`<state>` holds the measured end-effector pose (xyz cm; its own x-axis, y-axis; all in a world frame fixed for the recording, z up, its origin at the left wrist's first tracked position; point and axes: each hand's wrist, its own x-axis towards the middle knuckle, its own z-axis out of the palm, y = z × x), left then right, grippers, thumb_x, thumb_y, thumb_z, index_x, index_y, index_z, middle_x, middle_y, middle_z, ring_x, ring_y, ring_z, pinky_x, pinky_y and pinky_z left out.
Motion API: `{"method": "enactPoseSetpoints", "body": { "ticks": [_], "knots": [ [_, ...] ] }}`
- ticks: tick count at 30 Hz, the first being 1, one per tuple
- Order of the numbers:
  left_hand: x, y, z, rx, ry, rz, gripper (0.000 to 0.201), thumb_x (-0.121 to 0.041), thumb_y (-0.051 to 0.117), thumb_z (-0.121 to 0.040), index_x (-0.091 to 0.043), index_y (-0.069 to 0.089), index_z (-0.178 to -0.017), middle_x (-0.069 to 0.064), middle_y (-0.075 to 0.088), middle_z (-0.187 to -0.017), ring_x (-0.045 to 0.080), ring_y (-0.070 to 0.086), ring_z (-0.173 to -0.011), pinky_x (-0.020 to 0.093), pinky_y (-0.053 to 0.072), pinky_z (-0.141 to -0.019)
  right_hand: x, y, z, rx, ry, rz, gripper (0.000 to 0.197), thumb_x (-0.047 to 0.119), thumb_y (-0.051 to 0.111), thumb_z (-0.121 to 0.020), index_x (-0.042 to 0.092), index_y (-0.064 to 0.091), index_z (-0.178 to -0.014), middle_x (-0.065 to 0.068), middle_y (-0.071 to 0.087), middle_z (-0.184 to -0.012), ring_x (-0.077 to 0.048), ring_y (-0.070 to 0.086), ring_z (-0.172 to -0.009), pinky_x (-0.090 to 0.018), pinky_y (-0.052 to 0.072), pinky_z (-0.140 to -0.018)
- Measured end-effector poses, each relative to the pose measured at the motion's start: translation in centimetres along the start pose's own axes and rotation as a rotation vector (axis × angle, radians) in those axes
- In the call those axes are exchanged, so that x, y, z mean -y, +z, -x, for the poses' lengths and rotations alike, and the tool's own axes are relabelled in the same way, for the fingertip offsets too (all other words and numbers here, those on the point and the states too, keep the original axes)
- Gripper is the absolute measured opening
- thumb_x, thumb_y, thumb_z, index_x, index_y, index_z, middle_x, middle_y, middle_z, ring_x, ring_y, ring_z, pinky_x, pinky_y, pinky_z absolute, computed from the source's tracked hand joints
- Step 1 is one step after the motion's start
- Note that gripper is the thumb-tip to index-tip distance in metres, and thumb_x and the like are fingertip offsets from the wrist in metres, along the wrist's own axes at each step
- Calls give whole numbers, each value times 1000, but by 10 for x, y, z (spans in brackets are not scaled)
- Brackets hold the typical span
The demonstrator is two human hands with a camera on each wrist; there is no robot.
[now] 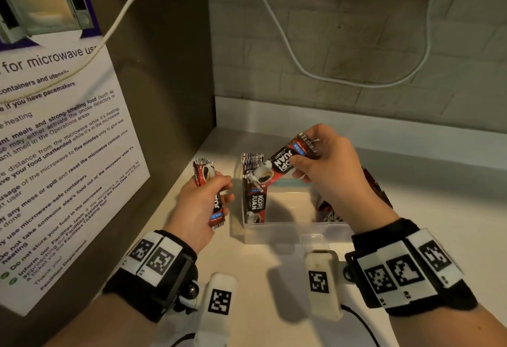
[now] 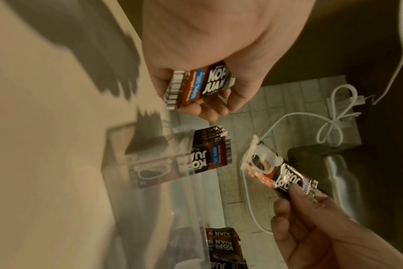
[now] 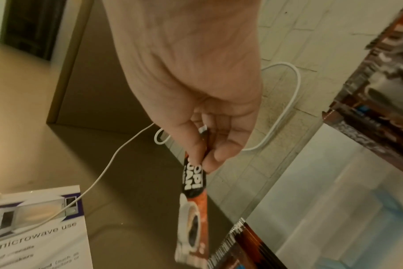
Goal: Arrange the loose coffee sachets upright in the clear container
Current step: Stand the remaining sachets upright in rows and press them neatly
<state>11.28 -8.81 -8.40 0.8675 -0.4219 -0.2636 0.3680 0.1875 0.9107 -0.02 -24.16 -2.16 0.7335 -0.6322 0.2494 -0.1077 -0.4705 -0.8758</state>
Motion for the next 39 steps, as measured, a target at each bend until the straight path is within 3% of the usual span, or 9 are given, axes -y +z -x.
{"method": "enactPoseSetpoints", "body": {
  "ticks": [8,13,18,20,24,31,34,37,39],
  "knots": [
    [7,6,5,-8,-33,-55,9,-14,68,-86,-19,64,-92,3,67,-88,15,61,-78,26,47,-54,-17,15,2,229,32,225,22,5,74,-79,25,63,-81,2,67,-70,-3,60,-54,-15,46,-52],
    [11,11,8,3,-35,-70,12,-5,64,-87,-17,63,-86,2,61,-73,13,57,-64,23,47,-48,-31,40,2,243,74,261,33,3,79,-71,24,54,-70,2,64,-70,-13,60,-62,-27,50,-60],
    [13,10,7,17,-40,-95,20,3,62,-84,-16,60,-86,1,57,-68,12,53,-59,22,42,-48,-40,48,3,213,60,249,37,4,83,-66,24,51,-63,12,55,-60,0,48,-52,-11,36,-49],
    [14,10,7,24,-37,-91,21,5,60,-85,-16,58,-87,1,55,-68,12,52,-61,25,41,-52,-42,49,3,195,62,230,38,3,83,-65,23,51,-62,12,56,-58,1,49,-51,-9,37,-48],
    [14,11,7,25,-57,-61,8,-8,60,-89,-15,59,-86,1,54,-68,12,51,-61,25,42,-51,-46,50,1,160,84,166,37,1,84,-63,18,52,-64,3,61,-61,-11,56,-57,-33,53,-62],
    [5,9,4,-6,-81,49,12,-23,56,-90,-14,59,-84,0,54,-66,12,52,-58,27,44,-52,-54,49,-1,138,142,90,31,3,83,-67,15,55,-69,-9,66,-69,-22,64,-66,-46,58,-72],
    [1,6,2,9,-60,94,12,-23,58,-91,-14,60,-84,1,56,-66,13,53,-57,28,47,-55,-50,44,1,55,125,84,28,11,83,-71,17,55,-68,-10,65,-70,-25,64,-66,-41,57,-67],
    [-5,6,4,41,-3,102,12,-24,64,-90,-12,63,-94,3,68,-70,18,65,-60,30,52,-58,-37,39,4,-82,34,18,23,19,78,-77,18,57,-68,-3,61,-64,-16,56,-60,-31,49,-60],
    [-7,8,6,76,30,109,17,-25,68,-87,-14,66,-100,6,75,-80,22,73,-69,34,56,-61,-22,39,6,-70,-4,-53,21,21,77,-78,18,58,-69,1,59,-62,-12,53,-57,-26,45,-56]
  ]
}}
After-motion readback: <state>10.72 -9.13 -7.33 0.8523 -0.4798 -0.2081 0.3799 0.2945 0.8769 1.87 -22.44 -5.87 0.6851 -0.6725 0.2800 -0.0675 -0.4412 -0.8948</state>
